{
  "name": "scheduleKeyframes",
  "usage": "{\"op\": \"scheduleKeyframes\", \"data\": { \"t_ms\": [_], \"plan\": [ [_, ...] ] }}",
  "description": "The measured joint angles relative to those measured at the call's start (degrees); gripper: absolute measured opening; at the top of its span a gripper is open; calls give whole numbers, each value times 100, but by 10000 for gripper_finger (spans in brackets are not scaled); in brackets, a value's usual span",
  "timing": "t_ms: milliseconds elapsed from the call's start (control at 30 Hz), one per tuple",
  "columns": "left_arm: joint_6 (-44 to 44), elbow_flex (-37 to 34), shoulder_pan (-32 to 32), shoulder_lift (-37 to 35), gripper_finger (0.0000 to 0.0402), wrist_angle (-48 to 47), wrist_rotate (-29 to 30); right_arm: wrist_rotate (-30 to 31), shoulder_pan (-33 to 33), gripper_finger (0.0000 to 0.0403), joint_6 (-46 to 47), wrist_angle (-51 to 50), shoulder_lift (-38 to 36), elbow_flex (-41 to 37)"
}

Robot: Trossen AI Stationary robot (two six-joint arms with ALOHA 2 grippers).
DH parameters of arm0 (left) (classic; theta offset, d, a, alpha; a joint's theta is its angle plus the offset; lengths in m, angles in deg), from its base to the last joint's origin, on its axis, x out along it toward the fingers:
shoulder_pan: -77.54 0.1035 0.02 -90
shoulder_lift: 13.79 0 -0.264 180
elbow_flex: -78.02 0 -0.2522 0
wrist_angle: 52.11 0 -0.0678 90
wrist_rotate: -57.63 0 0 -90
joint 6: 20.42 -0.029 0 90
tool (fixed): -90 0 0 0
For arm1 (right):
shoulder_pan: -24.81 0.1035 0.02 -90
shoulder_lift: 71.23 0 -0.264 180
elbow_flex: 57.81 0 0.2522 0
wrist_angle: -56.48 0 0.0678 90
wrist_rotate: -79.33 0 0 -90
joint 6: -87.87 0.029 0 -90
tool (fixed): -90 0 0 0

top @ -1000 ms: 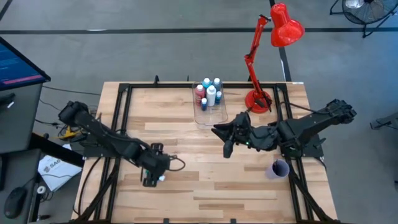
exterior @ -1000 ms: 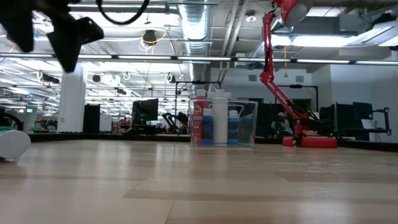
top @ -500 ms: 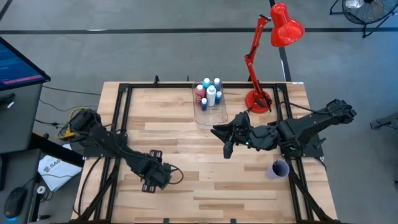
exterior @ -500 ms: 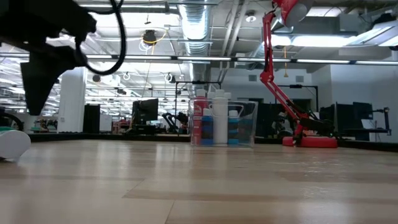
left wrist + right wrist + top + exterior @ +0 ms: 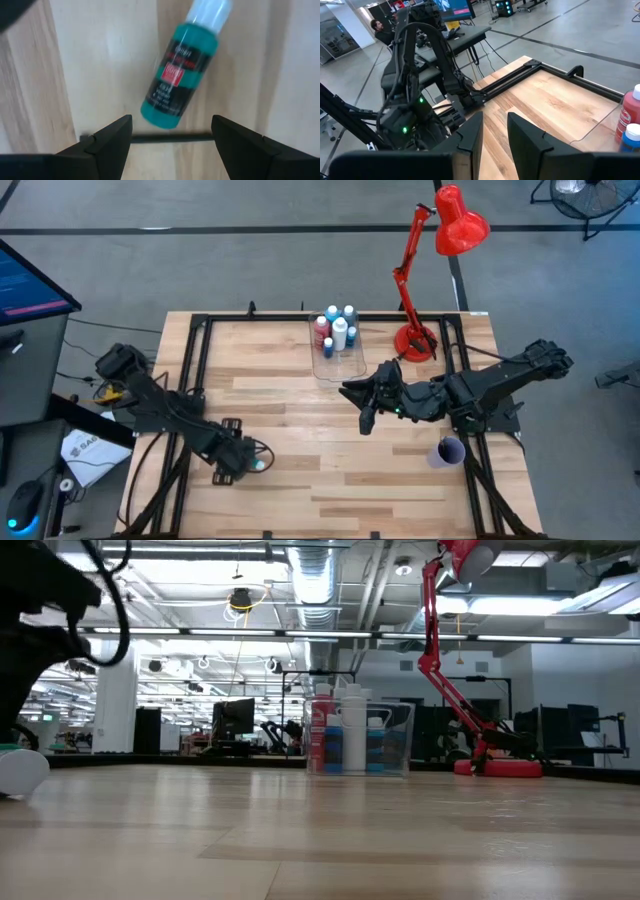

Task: Pick & Place Paint Supplies
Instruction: Put the green paint bottle into the transparent bin

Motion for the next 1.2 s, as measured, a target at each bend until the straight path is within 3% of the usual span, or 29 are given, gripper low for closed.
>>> {"op": "scheduleKeyframes", "data": {
  "t_ms": [367,1200],
  "plan": [
    [-487,-543,-24,-402,269,1221,45,0,-28,82,0,0,0,0],
    [-304,-823,-11,-376,269,1643,300,0,-24,82,2,1,0,0]
  ]
}}
